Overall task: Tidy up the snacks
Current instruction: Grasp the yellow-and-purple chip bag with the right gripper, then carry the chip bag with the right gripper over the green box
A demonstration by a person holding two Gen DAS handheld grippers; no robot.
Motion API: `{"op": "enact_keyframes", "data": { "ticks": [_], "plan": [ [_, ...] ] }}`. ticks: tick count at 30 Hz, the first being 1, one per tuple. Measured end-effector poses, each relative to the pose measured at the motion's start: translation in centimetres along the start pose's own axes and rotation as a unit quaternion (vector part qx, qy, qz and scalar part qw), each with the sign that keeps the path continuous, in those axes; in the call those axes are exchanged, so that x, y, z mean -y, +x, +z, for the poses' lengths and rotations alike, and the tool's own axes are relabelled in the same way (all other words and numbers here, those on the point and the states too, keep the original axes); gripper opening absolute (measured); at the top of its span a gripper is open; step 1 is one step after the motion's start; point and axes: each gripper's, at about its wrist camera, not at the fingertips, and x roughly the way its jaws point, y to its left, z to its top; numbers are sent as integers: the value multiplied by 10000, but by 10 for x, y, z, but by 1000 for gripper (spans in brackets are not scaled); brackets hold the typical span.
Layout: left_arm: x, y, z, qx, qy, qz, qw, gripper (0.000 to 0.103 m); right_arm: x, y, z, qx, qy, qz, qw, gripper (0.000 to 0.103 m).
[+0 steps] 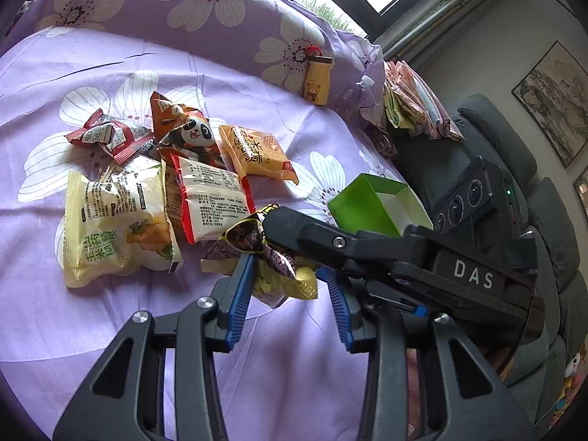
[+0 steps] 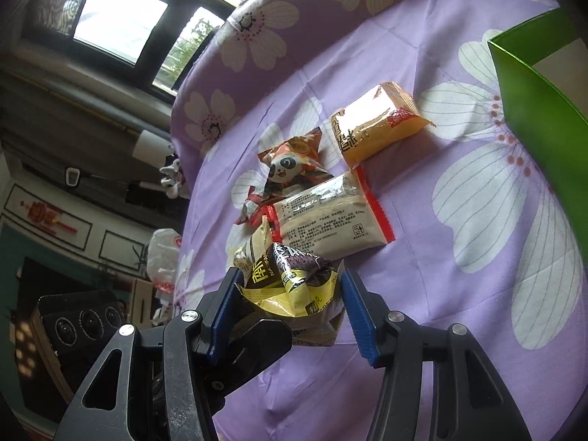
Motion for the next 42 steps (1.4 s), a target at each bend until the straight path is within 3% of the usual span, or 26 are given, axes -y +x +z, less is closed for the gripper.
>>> {"op": "enact_keyframes", "data": {
  "ticks": [42],
  "plan": [
    [42, -7, 0, 354, 596, -254, 9973, 36, -17, -40, 2, 646, -475, -187, 9966, 57]
  ]
}}
